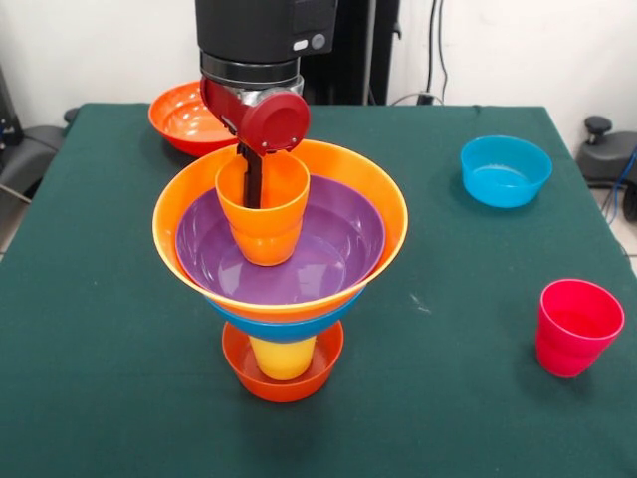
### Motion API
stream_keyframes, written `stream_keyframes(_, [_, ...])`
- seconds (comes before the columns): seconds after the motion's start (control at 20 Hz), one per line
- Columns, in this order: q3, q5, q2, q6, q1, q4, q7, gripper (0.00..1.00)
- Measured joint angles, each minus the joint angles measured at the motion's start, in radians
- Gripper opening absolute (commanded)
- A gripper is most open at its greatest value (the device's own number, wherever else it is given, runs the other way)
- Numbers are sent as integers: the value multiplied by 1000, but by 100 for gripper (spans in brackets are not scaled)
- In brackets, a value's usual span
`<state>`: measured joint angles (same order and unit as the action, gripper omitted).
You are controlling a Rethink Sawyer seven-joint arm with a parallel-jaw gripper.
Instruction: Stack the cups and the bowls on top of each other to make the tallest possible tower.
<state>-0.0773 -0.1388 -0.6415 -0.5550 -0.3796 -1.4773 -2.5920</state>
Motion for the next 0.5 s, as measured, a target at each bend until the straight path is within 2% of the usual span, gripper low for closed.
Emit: stream_keyframes(0.5, [-3, 0, 0, 0, 10, 0, 0, 0])
